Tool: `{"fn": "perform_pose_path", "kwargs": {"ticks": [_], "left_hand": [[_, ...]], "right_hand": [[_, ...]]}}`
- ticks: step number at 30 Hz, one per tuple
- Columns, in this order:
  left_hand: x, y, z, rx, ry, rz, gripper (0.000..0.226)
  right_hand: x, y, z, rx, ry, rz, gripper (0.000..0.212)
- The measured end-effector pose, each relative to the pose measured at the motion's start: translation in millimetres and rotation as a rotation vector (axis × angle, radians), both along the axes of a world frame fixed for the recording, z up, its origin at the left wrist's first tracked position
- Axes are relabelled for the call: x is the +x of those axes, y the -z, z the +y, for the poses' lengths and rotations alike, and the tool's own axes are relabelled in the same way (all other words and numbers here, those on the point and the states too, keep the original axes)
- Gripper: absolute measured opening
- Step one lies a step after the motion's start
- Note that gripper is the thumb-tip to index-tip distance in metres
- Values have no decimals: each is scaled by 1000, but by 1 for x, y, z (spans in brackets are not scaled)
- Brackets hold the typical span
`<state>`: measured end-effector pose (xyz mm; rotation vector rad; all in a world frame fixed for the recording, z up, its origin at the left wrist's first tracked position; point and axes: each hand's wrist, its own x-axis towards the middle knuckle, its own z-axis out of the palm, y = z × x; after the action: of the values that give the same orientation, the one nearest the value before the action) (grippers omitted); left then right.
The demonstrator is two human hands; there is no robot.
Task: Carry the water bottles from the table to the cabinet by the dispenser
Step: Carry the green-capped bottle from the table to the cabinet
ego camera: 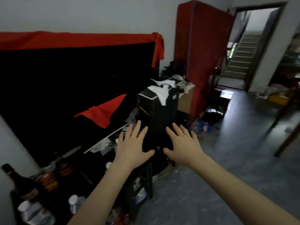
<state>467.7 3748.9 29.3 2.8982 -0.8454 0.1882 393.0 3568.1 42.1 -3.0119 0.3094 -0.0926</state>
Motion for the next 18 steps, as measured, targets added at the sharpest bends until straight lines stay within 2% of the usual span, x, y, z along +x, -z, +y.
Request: {"fn": "perform_pose_path", "kwargs": {"ticks": [10,18], "left_hand": [[-78,-7,-179,22,402,32,91],[-141,-12,-273,88,679,3,85]], "right_hand": [[-138,1,-138,19,403,-11,84],[-233,0,-188,44,819,-32,81]]}}
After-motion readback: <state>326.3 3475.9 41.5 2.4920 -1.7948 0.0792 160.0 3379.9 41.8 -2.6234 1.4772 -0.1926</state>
